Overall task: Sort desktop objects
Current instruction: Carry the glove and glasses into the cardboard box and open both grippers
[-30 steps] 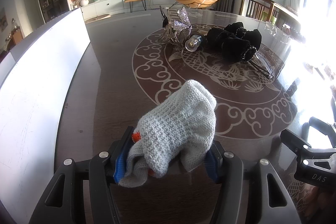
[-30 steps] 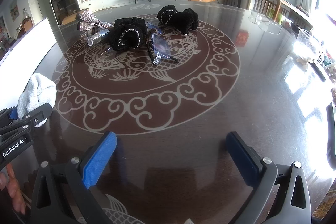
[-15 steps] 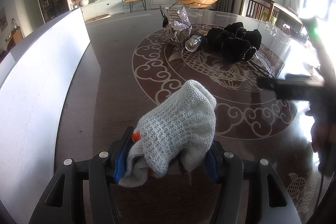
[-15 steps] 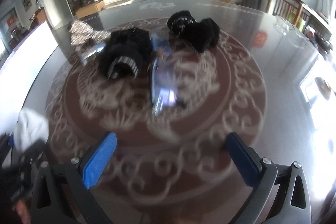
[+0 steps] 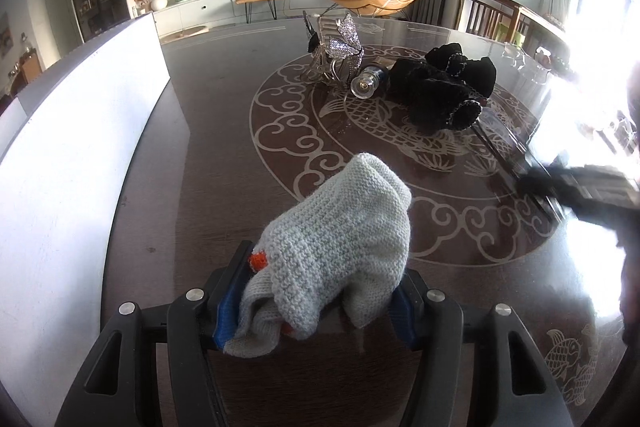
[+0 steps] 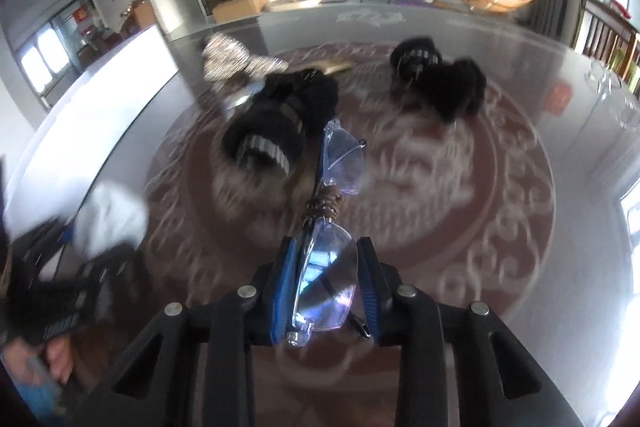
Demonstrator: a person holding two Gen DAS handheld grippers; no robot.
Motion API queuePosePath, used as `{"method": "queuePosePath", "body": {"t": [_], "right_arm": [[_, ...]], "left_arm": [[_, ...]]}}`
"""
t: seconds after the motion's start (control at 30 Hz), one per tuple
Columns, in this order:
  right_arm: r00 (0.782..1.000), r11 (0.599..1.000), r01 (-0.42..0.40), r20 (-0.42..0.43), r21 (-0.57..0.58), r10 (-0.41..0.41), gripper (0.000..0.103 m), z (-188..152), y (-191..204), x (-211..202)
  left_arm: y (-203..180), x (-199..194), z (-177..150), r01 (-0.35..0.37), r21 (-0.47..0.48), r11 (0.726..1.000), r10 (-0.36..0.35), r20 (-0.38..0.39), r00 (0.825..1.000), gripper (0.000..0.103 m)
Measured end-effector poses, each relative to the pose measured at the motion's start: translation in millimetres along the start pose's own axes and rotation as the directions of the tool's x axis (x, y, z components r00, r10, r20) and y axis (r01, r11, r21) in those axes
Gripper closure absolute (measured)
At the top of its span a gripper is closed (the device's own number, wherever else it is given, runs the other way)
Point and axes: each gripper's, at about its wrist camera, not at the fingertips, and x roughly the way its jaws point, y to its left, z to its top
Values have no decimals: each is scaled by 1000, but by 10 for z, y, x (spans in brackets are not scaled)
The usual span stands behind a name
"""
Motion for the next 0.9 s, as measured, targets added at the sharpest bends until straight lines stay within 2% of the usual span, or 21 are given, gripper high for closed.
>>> {"method": "queuePosePath", "body": {"t": [0.1, 0.17, 0.3, 0.33, 0.4, 0.47, 0.57, 0.73, 0.8, 0.9], "right_arm": [[999, 999, 31, -19, -10, -31, 68, -240, 31, -146], [999, 999, 40, -26, -9, -40, 55, -270, 36, -166], [998, 998, 56, -19, -17, -56, 54, -136, 68, -76], [999, 999, 52, -15, -18, -52, 55, -124, 89, -52], [998, 998, 56, -20, -31, -56, 80, -103, 153, -38], [999, 999, 43, -26, -27, -44, 85, -101, 220, -117], [999, 998, 34, -7, -55, -34, 85, -115, 384, -344], [998, 995, -34, 47, -91, 39, 85, 121, 787, -794], [992, 990, -87, 78, -115, 96, 85, 282, 1065, -966], [970, 963, -201, 99, -182, 221, 85, 500, 1714, -1129]], "left_arm": [[-4, 2, 1, -1, 1, 1000, 1, 0, 1000, 43], [-3, 2, 1, 0, 1, 1000, 0, 0, 1000, 43], [-3, 4, 0, 7, -1, 1000, -7, 0, 1000, 43], [13, -9, -3, 14, -7, 1000, -14, 5, 1000, 45], [60, -52, -21, 54, -26, 998, -53, 8, 999, 54], [123, -199, -52, 103, -71, 992, -102, 15, 995, 55], [149, -513, -70, 165, -88, 982, -161, 49, 986, 55], [430, -1213, -19, 281, -141, 949, -268, 104, 958, 55], [679, -1512, -7, 272, -157, 949, -250, 147, 957, 55], [1205, -1924, -53, 172, -199, 965, -129, 210, 969, 55]]}}
